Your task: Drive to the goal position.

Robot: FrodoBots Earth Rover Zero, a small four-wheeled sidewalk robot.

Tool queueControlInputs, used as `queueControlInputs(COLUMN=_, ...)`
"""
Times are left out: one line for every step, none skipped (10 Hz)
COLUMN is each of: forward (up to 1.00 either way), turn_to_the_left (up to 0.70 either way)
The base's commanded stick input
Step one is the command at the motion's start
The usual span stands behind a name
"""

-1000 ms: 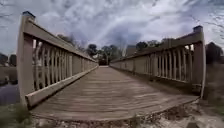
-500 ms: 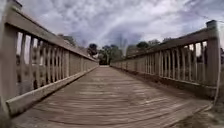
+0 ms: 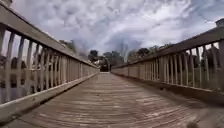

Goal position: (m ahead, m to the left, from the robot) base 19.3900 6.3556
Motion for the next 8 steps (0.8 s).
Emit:
queueControlInputs(forward=0.5, turn_to_the_left=0.0)
queueControlInputs(forward=0.5, turn_to_the_left=0.0)
queueControlInputs(forward=0.5, turn_to_the_left=0.0)
queueControlInputs(forward=0.5, turn_to_the_left=0.0)
queueControlInputs(forward=0.5, turn_to_the_left=0.0)
queueControlInputs(forward=0.5, turn_to_the_left=0.0)
queueControlInputs(forward=0.5, turn_to_the_left=0.0)
queueControlInputs(forward=0.5, turn_to_the_left=0.0)
